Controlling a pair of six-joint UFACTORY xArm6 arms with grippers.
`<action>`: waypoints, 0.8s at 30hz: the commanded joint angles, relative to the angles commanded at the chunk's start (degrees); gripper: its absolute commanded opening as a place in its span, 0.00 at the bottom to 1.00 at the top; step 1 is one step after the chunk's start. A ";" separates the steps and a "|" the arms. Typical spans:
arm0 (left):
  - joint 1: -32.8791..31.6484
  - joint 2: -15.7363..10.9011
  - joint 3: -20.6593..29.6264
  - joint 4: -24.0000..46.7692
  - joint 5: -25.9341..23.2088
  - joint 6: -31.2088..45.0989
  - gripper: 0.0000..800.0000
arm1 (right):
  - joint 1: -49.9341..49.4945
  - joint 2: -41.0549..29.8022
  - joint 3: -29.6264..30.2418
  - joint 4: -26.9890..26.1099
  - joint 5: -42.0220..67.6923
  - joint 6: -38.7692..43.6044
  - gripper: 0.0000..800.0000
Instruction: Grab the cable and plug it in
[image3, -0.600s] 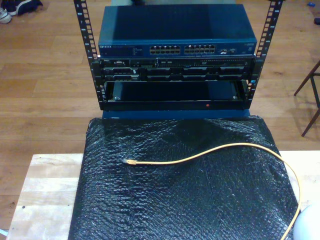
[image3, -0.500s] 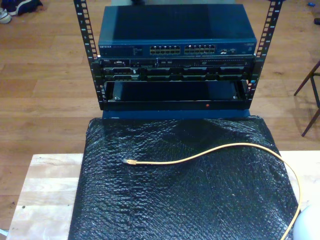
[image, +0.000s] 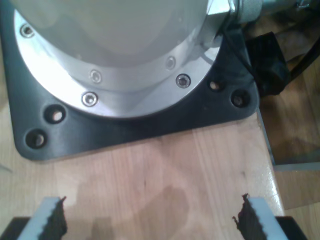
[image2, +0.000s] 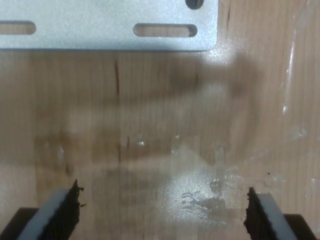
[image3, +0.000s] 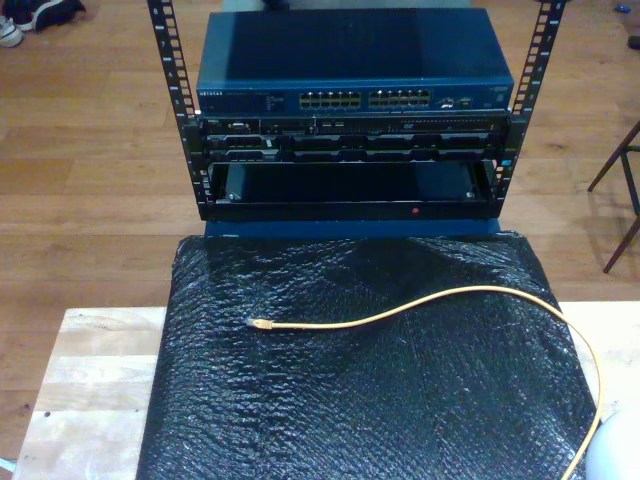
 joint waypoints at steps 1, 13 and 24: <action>-0.09 0.00 0.00 0.09 0.00 0.09 1.00 | 0.00 0.09 0.00 -0.09 0.00 0.00 1.00; -0.09 0.09 0.09 0.09 0.09 0.88 1.00 | 0.00 0.00 -0.09 -0.09 0.00 0.00 1.00; 0.00 0.09 0.18 -0.09 -0.18 0.88 1.00 | 0.00 0.00 -0.09 -0.09 0.00 0.00 1.00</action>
